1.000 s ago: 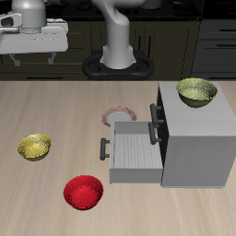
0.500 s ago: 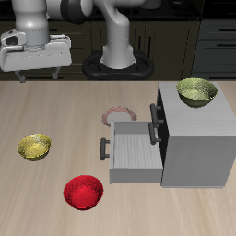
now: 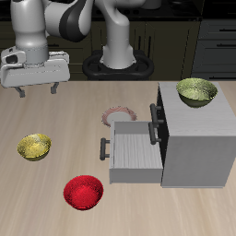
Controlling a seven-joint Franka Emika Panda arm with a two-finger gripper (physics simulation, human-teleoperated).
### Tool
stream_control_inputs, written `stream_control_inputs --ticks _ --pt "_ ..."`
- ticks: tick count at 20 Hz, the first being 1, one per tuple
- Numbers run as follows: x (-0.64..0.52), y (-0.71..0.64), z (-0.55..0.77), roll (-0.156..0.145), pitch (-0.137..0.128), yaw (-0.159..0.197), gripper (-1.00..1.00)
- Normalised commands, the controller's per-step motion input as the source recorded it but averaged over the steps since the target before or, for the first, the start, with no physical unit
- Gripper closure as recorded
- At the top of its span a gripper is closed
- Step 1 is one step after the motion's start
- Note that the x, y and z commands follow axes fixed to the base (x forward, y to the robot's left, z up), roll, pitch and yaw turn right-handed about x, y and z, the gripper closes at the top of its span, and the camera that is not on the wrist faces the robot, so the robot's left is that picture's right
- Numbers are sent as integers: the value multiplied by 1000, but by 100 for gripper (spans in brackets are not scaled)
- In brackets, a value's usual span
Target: Place the yellow bowl in the bottom drawer of the white cabinet and close the drawer
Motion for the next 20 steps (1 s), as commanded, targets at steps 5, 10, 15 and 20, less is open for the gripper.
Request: stream_control_inputs --ticks 5,10,15,20 --pt "32 18 -329 17 13 58 -100" --pt "13 -14 -147 8 6 29 -100" --pt "7 11 -249 -1 12 72 -100" --pt "71 35 -384 15 28 46 -100"
